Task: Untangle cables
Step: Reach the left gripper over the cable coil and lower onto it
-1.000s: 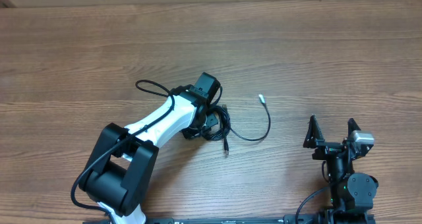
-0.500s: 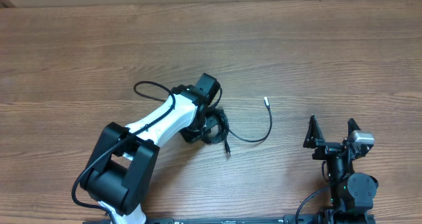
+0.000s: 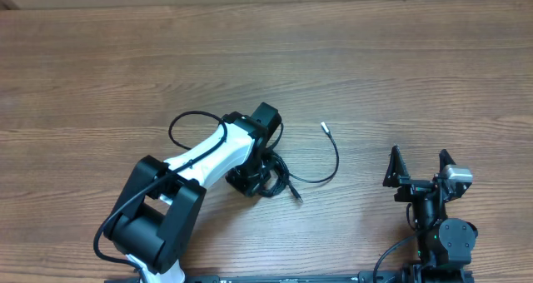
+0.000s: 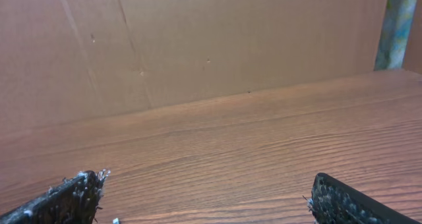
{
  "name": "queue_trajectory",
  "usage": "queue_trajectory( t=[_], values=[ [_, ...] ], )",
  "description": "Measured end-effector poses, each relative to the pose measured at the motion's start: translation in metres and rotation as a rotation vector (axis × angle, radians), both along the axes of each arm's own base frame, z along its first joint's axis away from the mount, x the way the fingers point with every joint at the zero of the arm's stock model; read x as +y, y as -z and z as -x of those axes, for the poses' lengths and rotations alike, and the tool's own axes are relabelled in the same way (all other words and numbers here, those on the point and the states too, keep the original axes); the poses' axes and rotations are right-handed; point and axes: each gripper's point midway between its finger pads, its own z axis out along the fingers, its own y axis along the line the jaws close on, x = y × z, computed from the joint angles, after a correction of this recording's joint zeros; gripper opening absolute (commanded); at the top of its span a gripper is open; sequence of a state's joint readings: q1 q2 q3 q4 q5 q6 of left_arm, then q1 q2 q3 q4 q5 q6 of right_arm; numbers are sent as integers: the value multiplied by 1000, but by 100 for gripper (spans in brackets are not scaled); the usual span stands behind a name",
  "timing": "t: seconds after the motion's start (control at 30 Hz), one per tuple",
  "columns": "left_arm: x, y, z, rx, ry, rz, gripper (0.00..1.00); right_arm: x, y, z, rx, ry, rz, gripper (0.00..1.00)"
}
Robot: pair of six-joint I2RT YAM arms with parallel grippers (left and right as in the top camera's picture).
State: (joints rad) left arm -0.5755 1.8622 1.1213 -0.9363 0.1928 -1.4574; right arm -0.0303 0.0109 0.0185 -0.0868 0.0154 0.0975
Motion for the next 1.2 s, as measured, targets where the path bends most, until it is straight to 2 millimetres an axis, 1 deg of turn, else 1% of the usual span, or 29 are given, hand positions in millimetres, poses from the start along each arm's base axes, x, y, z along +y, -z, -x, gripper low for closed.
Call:
queue_trajectory(
  t=[0.07,0.13,0.2,0.23,0.4,0.47,0.5,0.53,0.63,0.7,0.8,0.9,1.07,1.1,1.2],
  values=[
    [-5,0,6,34,-15,30,4,0,0,0,1,0,0,100],
    [-11,0,12,68,-22,67,8,0,0,0,0,0,0,100],
    [-18,0,15,90,-30,105,7,0,0,0,1,0,0,100],
    [-22,0,17,101,-35,128,4,0,0,0,0,0,0,100],
    [-44,0,24,133,-27,214,5,0,0,0,0,0,0,100],
    [-50,0,27,137,-11,225,18,0,0,0,0,0,0,100],
    [-51,0,29,135,-2,222,21,0,0,0,0,-1,0,100],
    [-53,1,31,135,7,218,23,0,0,0,1,-1,0,100],
    [-54,4,36,119,49,183,24,0,0,0,0,0,0,100],
    [-54,6,38,105,74,167,16,0,0,0,0,0,0,100],
    [-56,6,39,87,110,160,15,0,0,0,0,0,0,100],
    [-55,7,38,78,129,156,21,0,0,0,0,0,0,100],
    [-54,8,37,62,149,145,21,0,0,0,1,0,0,100],
    [-54,8,37,59,152,143,24,0,0,0,0,0,0,100],
    [-51,8,37,57,164,132,38,0,0,0,0,0,0,100]
  ],
)
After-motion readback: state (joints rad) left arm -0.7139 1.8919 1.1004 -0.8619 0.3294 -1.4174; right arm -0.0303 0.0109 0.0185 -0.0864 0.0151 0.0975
